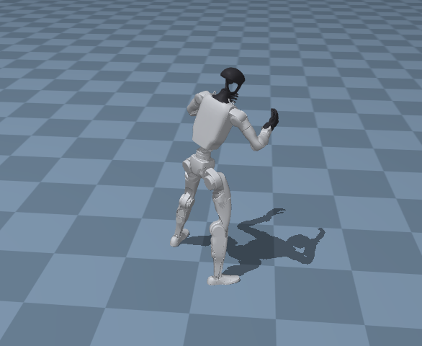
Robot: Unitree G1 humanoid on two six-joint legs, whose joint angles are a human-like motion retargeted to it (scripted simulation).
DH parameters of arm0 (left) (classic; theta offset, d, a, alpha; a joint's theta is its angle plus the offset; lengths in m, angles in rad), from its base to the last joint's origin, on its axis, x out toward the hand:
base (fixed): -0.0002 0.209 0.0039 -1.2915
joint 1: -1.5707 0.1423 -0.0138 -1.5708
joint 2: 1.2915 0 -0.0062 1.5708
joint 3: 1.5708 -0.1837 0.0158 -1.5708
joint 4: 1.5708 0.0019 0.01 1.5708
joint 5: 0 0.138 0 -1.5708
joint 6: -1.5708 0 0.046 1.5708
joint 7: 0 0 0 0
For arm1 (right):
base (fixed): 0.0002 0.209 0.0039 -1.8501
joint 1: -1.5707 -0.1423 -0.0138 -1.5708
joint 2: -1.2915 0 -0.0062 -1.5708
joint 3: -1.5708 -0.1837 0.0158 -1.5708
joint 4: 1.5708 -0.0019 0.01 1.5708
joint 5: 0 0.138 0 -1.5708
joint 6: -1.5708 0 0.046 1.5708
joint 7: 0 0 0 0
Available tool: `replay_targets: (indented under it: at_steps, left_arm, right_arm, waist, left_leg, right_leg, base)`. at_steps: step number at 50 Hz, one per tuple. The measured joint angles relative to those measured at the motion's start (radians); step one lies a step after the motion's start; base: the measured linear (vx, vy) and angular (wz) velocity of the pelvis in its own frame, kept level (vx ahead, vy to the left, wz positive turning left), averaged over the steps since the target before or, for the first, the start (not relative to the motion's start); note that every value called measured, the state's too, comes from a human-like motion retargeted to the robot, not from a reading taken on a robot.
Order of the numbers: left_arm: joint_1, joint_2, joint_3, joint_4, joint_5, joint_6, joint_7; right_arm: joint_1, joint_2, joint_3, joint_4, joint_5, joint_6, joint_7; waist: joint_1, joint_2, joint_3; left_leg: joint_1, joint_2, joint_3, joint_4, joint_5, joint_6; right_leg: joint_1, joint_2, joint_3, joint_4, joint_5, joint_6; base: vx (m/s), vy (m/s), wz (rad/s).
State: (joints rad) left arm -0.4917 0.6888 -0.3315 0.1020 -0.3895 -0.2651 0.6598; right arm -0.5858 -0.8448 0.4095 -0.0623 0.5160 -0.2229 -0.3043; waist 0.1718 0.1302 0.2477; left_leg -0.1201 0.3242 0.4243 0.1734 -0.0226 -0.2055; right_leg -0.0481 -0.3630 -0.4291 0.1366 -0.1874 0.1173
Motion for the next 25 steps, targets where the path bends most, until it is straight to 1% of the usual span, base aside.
replay_targets:
  at_steps: [5, 8, 10, 13, 18, 22, 25]
  left_arm:
    - [-0.033, 0.026, -0.012, 0.035, 0.012, 0.034, -0.06]
    - [-0.098, 0.024, -0.049, 0.078, 0.022, 0.066, -0.137]
    - [-0.157, 0.008, -0.091, 0.112, 0.021, 0.087, -0.187]
    - [-0.265, -0.036, -0.185, 0.166, 0.021, 0.116, -0.236]
    - [-0.438, -0.122, -0.343, 0.227, 0.001, 0.162, -0.341]
    - [-0.553, -0.176, -0.443, 0.261, 0.019, 0.197, -0.494]
    - [-0.634, -0.211, -0.531, 0.281, 0.057, 0.223, -0.6]
  right_arm:
    - [0.149, 0.07, -0.095, 0.059, 0.111, -0.035, -0.018]
    - [0.229, 0.081, -0.189, 0.099, 0.169, -0.055, -0.02]
    - [0.281, 0.079, -0.265, 0.12, 0.218, -0.067, -0.01]
    - [0.346, 0.068, -0.383, 0.142, 0.291, -0.079, 0.013]
    - [0.41, 0.045, -0.567, 0.167, 0.373, -0.088, 0.053]
    - [0.439, 0.027, -0.682, 0.18, 0.435, -0.111, 0.082]
    - [0.451, 0.022, -0.735, 0.185, 0.527, -0.139, 0.094]
  waist:
    - [-0.26, 0.028, -0.001]
    - [-0.387, 0.034, -0.004]
    - [-0.449, 0.035, -0.008]
    - [-0.509, 0.035, -0.016]
    - [-0.568, 0.043, -0.038]
    - [-0.601, 0.057, -0.061]
    - [-0.62, 0.067, -0.076]
  left_leg:
    - [0.056, 0.063, 0.052, 0.046, 0.066, -0.001]
    - [0.081, 0.088, 0.032, 0.09, 0.106, -0.009]
    - [0.093, 0.095, -0.002, 0.129, 0.129, -0.004]
    - [0.105, 0.087, -0.076, 0.197, 0.159, 0.018]
    - [0.117, 0.061, -0.18, 0.305, 0.223, 0.046]
    - [0.135, 0.043, -0.231, 0.362, 0.289, 0.033]
    - [0.149, 0.017, -0.288, 0.385, 0.329, 0.014]
  right_leg:
    - [-0.016, 0.055, 0.115, -0.012, -0.018, -0.033]
    - [-0.018, 0.076, 0.176, 0.001, -0.036, -0.052]
    - [-0.019, 0.085, 0.221, 0.008, -0.044, -0.058]
    - [-0.018, 0.097, 0.299, 0.006, -0.047, -0.058]
    - [0.005, 0.116, 0.425, -0.036, -0.041, -0.049]
    - [0.037, 0.131, 0.51, -0.095, -0.036, -0.033]
    - [0.05, 0.139, 0.57, -0.135, -0.022, -0.001]
  base:
    - [0.04, -0.3, -1.15]
    - [0.1, -0.26, -1.0]
    - [0.12, -0.23, -1.13]
    - [0.13, -0.19, -1.28]
    - [0.13, -0.13, -1.34]
    - [0.12, -0.09, -1.28]
    - [0.09, -0.06, -1.21]
